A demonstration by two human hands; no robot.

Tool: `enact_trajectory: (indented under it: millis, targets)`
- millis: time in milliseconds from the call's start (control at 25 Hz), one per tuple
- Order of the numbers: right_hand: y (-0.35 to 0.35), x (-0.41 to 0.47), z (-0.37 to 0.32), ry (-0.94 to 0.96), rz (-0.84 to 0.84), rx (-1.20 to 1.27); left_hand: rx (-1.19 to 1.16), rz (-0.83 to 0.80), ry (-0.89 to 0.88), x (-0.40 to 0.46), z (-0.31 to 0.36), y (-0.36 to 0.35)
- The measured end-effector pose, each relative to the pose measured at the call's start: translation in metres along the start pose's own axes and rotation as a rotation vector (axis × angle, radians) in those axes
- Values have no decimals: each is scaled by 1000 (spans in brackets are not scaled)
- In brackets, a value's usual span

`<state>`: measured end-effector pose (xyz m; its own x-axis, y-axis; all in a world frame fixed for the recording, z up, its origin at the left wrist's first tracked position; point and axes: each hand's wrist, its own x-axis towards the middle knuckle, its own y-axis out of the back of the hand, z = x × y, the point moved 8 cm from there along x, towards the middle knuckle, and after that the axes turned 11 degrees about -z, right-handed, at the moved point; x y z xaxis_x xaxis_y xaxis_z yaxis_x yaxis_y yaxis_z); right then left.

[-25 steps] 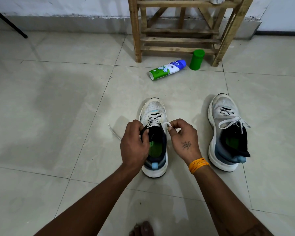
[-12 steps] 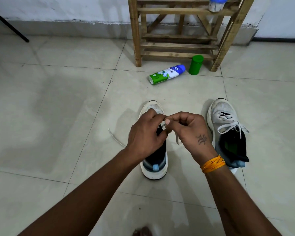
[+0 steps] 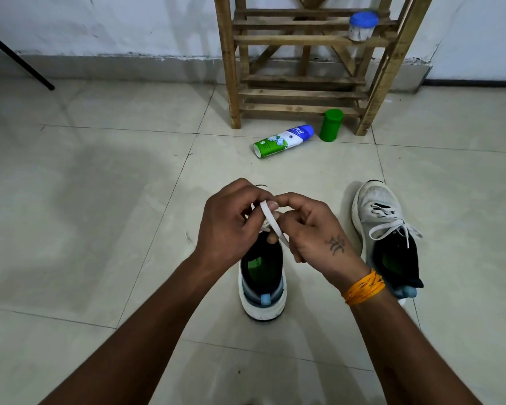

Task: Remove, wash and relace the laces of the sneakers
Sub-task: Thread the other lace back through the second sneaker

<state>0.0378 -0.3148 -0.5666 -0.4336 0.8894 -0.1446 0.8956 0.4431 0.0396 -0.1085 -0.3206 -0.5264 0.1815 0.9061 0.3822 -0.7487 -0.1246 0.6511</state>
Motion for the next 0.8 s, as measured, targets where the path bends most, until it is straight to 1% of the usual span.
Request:
enact_trajectory:
  millis: [80, 120, 160, 240, 280, 320, 360, 440, 480, 520, 560, 600, 680, 720, 760, 800]
  targets:
    - [2, 1, -4, 36, 37, 5, -21, 10, -13, -1, 7, 5]
    - [8, 2, 0, 23, 74, -39, -32, 21, -12, -2, 9, 7]
    - [16, 3, 8, -20, 126, -151, -50, 29, -6, -2, 10, 9]
    - [35, 2, 28, -172, 235, -547, -99, 28, 14, -2, 7, 10]
    - [39, -1, 33, -223, 272, -704, -127, 22, 28, -3, 4, 10]
    - [39, -3, 34, -224, 279, -738, -164, 15, 51, -4, 0, 8]
    - [32, -3, 32, -173, 228, -653, -207, 6, 81, -5, -5, 4]
    - [9, 0, 18, -27, 55, -285, -282, -8, 141, -6, -13, -2]
    - [0, 0, 10, 20, -6, -147, -314, -10, 161, -7, -16, -5]
    - [-3, 1, 5, 42, -15, -95, -341, -5, 179, -8, -18, -7]
    - [0, 2, 6, 43, 29, -99, -364, 7, 197, -8, -20, -7]
    - [8, 3, 11, 10, 113, -172, -381, 22, 214, -10, -22, -6]
    - [29, 2, 27, -122, 277, -487, -397, 48, 229, -11, -24, -2]
    - [34, 0, 31, -171, 311, -621, -402, 54, 233, -11, -25, -1]
    - [33, -1, 32, -179, 307, -676, -412, 56, 239, -12, -26, -1]
    - [28, 1, 31, -157, 275, -661, -425, 53, 250, -12, -28, -1]
